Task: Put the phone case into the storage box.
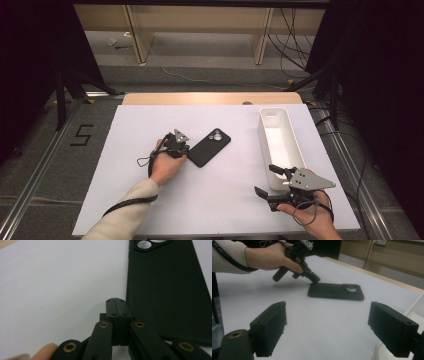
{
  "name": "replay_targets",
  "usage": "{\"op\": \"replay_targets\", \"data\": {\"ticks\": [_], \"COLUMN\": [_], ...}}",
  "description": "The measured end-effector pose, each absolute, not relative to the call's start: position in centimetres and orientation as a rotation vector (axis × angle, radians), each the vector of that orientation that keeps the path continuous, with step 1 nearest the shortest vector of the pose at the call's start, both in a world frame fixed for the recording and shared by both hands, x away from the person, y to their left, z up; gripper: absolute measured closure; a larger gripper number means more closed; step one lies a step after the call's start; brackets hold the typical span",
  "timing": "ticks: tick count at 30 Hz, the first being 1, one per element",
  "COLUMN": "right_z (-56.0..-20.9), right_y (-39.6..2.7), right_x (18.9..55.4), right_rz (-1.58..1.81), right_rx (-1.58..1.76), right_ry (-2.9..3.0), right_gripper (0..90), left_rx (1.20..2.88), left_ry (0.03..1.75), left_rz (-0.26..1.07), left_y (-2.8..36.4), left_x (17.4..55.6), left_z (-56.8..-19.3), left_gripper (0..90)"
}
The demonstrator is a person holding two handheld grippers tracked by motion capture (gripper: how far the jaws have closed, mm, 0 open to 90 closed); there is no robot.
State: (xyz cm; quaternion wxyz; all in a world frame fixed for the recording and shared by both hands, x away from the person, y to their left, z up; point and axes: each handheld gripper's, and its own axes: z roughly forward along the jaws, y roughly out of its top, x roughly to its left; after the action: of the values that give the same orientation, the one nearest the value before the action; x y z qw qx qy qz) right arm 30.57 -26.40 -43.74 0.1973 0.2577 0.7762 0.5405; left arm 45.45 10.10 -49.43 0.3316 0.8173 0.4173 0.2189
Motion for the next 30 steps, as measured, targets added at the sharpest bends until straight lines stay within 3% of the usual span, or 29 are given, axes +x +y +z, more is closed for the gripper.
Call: {"op": "replay_targets", "data": {"ticks": [30], "right_z": [-43.7], "right_y": [-26.4], "right_x": [30.5], "right_rz": [1.507], "right_rx": [0.722], "right_ry": [2.176], "right_gripper": [16.5], "left_rx": [2.218], "left_ry": [0.938], "left_rz": [0.406], "left_y": [6.0], "left_x": [42.6], "left_z": [-48.9], "left_gripper": [89.9]}}
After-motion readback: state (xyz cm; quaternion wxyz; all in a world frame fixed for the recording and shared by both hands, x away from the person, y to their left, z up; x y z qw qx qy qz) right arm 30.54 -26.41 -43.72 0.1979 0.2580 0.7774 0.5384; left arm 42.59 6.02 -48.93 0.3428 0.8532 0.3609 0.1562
